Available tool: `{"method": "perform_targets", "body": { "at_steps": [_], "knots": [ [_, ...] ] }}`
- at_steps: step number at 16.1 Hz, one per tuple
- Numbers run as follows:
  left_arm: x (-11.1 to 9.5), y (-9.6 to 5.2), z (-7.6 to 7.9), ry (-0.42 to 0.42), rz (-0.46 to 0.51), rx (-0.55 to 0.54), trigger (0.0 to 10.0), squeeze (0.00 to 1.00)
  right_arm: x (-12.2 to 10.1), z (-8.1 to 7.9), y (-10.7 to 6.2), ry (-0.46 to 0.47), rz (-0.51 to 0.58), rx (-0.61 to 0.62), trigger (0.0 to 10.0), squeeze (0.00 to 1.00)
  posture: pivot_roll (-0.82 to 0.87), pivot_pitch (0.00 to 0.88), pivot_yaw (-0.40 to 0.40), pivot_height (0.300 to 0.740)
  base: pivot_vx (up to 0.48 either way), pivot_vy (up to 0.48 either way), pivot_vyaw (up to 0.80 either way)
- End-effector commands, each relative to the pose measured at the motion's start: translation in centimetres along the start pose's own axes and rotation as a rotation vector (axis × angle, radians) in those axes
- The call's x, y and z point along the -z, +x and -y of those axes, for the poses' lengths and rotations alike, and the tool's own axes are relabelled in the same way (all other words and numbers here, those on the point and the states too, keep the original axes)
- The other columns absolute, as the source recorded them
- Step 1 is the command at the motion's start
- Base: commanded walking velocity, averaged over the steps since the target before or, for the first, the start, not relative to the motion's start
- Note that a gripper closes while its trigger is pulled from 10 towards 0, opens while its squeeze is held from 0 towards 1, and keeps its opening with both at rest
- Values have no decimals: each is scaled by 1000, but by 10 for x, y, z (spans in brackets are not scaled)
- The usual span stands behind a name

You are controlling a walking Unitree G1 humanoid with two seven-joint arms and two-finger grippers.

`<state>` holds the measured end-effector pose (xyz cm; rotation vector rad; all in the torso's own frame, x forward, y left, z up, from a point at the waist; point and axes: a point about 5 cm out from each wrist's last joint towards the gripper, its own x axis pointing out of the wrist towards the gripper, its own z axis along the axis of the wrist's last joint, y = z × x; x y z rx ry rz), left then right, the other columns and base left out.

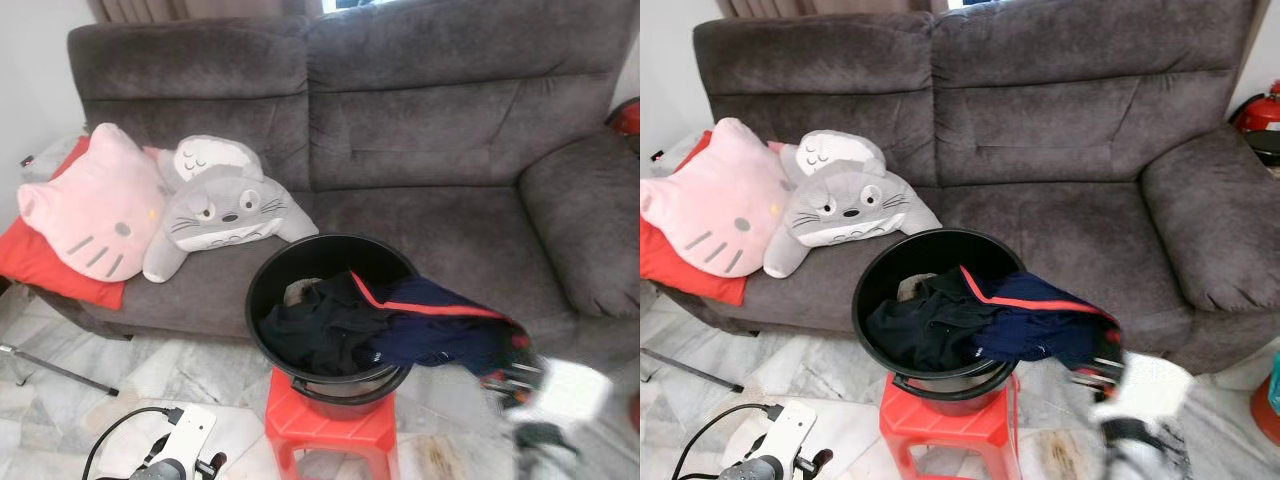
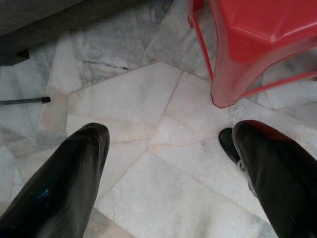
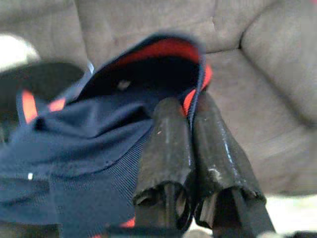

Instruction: Hang hanger

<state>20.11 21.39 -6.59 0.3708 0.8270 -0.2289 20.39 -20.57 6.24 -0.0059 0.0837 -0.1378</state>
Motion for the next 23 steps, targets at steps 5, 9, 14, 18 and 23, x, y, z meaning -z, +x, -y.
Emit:
{"method": "perform_targets", "body": {
  "at_steps": [5,9,14,18,23],
  "knots": [
    [4,-2,-6,20,-19,-6,10000,0,-12,-6,6,-98,30,-2,10000,0,-206,0,141,740,0,0,0],
    [4,-2,-6,20,-19,-6,10000,0,-12,-6,6,-98,30,-2,10000,0,-206,0,141,740,0,0,0],
    [4,-2,-6,20,-19,-6,10000,0,-12,-6,6,-98,30,-2,10000,0,-206,0,141,740,0,0,0],
    [8,-2,-3,4,-28,-6,10000,0,-35,-31,41,-263,11,26,10000,0,-197,0,119,740,0,0,0],
    [10,-3,-4,-10,-31,-14,10000,0,-45,-39,53,-152,-6,48,10000,0,-190,0,114,740,0,0,0]
  ]
}}
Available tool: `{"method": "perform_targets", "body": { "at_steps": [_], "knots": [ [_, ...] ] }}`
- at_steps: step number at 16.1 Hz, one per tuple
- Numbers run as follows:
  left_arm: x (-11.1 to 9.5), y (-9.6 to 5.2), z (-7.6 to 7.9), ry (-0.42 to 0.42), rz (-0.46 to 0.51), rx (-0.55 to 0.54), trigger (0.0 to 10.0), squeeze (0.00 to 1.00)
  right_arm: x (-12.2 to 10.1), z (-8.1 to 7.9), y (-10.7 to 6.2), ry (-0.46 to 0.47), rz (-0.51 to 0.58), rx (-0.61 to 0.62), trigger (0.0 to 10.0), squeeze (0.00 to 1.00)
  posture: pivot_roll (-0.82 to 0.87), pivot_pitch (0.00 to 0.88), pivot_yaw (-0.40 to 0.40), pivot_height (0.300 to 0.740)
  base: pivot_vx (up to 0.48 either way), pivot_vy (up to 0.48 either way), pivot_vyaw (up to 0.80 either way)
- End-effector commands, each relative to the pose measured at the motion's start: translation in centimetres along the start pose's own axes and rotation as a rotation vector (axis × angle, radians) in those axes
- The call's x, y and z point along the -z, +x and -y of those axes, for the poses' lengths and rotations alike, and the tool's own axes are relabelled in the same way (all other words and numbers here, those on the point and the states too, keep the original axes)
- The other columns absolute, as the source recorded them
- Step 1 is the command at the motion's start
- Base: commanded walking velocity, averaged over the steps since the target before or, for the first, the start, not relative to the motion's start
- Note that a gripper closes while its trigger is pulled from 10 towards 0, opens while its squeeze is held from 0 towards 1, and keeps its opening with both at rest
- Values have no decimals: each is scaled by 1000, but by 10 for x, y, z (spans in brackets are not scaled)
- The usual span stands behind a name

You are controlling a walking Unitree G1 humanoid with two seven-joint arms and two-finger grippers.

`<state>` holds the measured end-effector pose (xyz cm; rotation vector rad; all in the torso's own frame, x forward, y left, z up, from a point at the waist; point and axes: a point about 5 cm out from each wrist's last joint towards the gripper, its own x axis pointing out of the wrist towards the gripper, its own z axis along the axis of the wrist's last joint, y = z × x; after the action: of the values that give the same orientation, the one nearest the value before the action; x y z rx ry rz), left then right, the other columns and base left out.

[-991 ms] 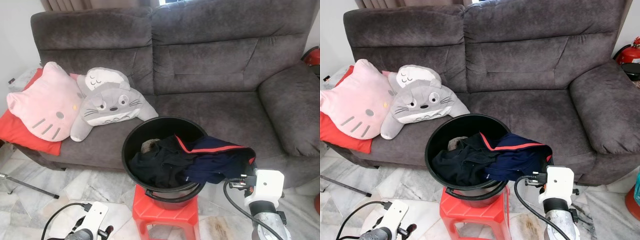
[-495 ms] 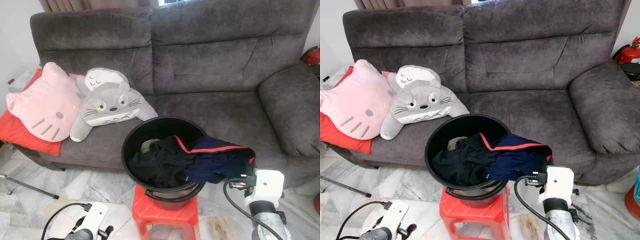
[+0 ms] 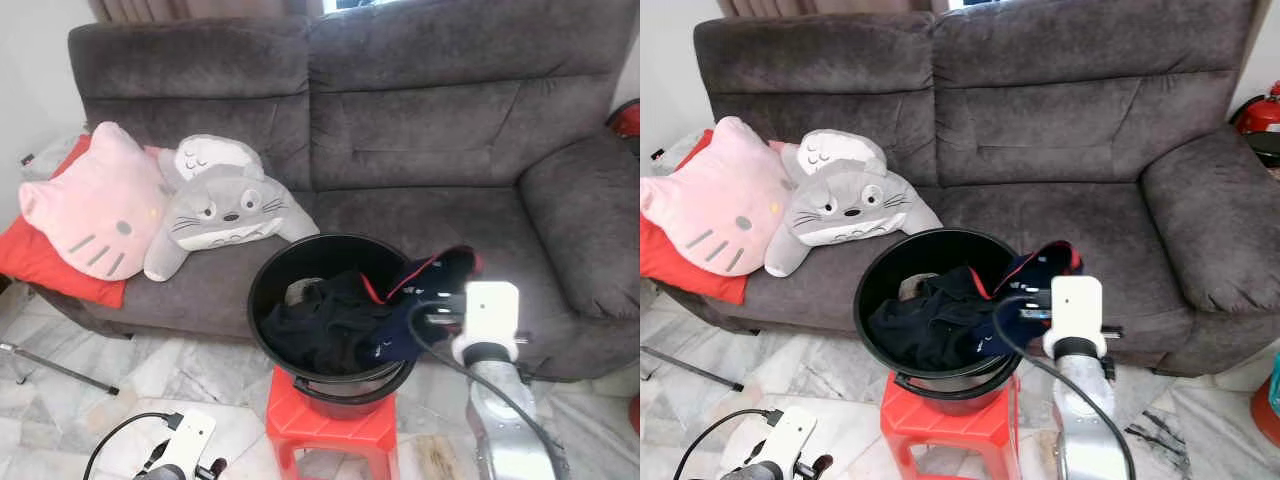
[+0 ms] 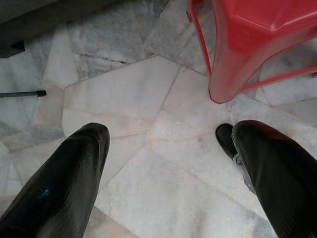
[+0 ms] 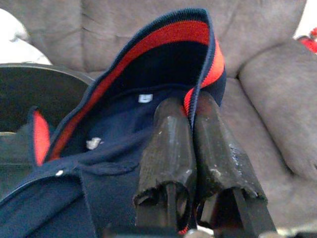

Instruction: Hang hanger

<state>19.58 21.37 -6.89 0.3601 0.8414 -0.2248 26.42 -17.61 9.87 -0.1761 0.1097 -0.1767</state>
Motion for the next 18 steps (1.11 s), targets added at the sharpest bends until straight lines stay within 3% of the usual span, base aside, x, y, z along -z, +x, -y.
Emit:
{"method": "perform_targets", "body": {
  "at_steps": [1,6,7,8,11,13,14,18],
  "knots": [
    [5,-2,-6,1,-19,-17,10000,0,-5,-2,1,6,2,4,10000,0,-190,0,113,740,0,0,0],
    [9,-3,-5,-16,-25,-23,10000,0,-27,-11,-4,-323,141,-54,10000,0,-182,0,100,740,0,0,0],
    [10,-4,-5,-24,-28,-28,10000,0,-38,-14,-2,-448,194,-64,10000,0,-182,0,100,740,0,0,0],
    [11,-4,-5,-25,-29,-28,10000,0,-41,-14,-1,-473,204,-52,10000,0,-181,0,102,740,0,0,0],
    [11,-4,-8,-21,-32,-30,10000,0,-47,-16,0,-458,213,-33,10000,0,-185,0,108,740,0,0,0],
    [7,-4,-12,-44,-17,-43,10000,0,-41,-18,-2,-147,131,-1,10000,0,-179,0,111,740,0,0,0],
    [5,-3,-15,-75,-10,-57,10000,0,-42,-17,-2,-105,131,14,10000,0,-176,0,117,740,0,0,0],
    [4,-4,-19,-90,-4,-70,10000,0,-50,-14,2,-104,159,31,10000,0,-154,0,110,740,0,0,0]
  ]
}}
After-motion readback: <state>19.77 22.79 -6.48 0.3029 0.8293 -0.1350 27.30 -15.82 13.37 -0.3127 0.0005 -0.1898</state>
